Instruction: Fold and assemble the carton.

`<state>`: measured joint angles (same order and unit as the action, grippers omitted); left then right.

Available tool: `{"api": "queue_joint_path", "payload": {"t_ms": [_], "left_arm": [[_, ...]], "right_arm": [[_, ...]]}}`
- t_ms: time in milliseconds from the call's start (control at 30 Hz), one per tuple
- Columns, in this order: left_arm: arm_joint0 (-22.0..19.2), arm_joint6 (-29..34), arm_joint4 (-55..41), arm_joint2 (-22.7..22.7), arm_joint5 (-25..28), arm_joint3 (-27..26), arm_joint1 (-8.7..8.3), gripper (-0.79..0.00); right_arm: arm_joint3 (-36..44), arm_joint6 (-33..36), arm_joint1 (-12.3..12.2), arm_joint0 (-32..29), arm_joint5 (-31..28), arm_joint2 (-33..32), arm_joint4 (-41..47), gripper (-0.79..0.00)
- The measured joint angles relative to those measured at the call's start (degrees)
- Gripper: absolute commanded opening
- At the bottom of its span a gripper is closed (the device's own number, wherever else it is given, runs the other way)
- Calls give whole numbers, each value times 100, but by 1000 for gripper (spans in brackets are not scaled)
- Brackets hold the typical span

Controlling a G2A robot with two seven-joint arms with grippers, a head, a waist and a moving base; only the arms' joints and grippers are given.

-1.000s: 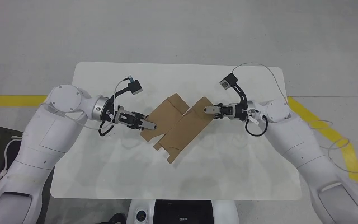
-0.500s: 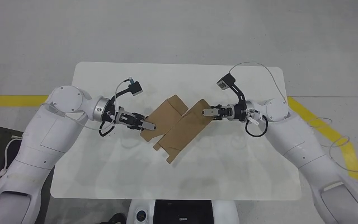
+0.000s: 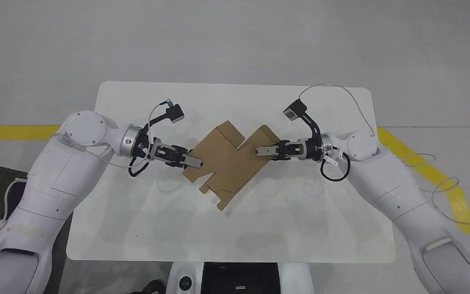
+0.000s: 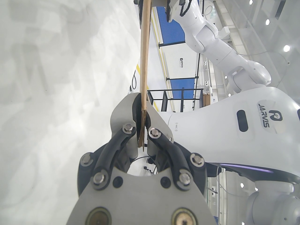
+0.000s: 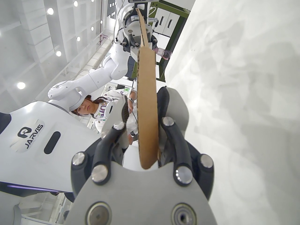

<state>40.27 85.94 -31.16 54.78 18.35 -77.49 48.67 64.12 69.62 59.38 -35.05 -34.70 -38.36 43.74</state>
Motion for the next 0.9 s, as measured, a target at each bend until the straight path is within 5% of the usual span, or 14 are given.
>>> {"api": "queue_joint_path", "payload": {"t_ms": [133,167,200,233,533,900], "left_arm": [[-12,-7,-31,-20,7,8,-10,-785],[-16,-8,-35,-26,8,11,-13,-690],[-19,-8,-41,-29,8,16,-15,-428],[-22,-8,-48,-32,8,22,-18,0],[-46,-221,-336,92,183,387,-9,0],[45,-1501,-37,211,-190,476,52,0]], "right_arm": [[-11,-44,-10,25,-44,54,-9,-720],[-15,-57,-13,33,-58,71,-8,-736],[-20,-66,-15,38,-67,85,-8,-745],[-26,-73,-16,44,-73,99,-7,-757],[-382,-373,-6,34,-372,180,49,-785],[-593,-565,65,-58,-562,54,323,-785]]}}
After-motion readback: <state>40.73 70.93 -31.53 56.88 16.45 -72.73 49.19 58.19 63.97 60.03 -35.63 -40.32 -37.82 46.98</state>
